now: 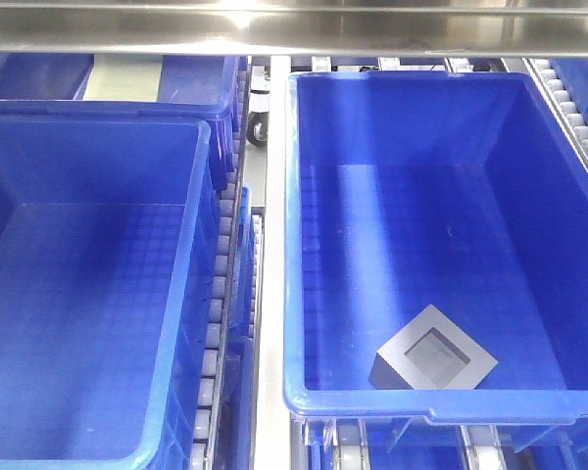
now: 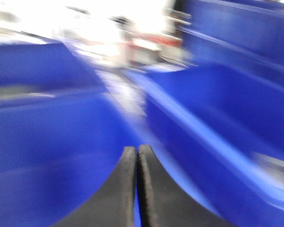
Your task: Sort gray base to blue bin
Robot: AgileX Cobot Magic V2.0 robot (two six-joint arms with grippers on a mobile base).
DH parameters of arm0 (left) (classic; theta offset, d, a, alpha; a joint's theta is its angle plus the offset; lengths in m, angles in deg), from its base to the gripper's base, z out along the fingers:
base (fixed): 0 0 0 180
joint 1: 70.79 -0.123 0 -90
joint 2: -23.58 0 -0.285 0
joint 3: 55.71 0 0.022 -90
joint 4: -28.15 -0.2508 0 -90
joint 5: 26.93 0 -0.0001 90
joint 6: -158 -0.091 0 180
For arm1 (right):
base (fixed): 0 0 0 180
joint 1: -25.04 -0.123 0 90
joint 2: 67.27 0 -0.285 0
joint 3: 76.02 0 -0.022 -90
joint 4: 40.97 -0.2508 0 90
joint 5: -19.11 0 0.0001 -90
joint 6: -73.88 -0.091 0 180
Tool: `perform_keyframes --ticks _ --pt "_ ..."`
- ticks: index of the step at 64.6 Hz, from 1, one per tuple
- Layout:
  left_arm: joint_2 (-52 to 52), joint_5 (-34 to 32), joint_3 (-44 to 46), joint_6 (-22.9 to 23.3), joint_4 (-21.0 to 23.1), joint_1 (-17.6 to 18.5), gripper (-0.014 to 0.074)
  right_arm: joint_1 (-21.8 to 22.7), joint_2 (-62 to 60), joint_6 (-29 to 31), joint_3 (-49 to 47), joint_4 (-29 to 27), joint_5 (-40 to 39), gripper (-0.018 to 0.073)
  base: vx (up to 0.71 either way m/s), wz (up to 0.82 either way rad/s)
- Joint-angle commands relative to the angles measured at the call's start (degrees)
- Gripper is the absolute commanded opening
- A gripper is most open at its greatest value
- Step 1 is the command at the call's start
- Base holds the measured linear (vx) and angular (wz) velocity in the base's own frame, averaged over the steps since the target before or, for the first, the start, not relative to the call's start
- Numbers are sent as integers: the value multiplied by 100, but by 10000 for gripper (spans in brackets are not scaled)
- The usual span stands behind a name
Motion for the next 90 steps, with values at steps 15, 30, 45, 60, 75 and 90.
perform_keyframes --ticks 15,30,45,60,75,90 --pt "900 -700 -949 -1302 713 -1710 -7 23 -45 38 5 36 -426 -4 0 0" --pt "890 -1415 -2068 -1200 551 -1744 -6 23 -45 38 5 36 -426 -4 0 0" --pt "890 -2307 -2836 -1020 570 -1744 -6 23 -45 38 5 36 -426 -4 0 0" --pt "890 -2305 -2840 -939 570 -1744 -6 23 -45 38 5 36 -426 -4 0 0" --pt "885 -2289 -2834 -939 570 -1744 -6 23 -45 38 5 36 -426 -4 0 0" --pt "885 -2256 -2834 -939 570 -1744 -6 23 -45 38 5 36 -426 -4 0 0"
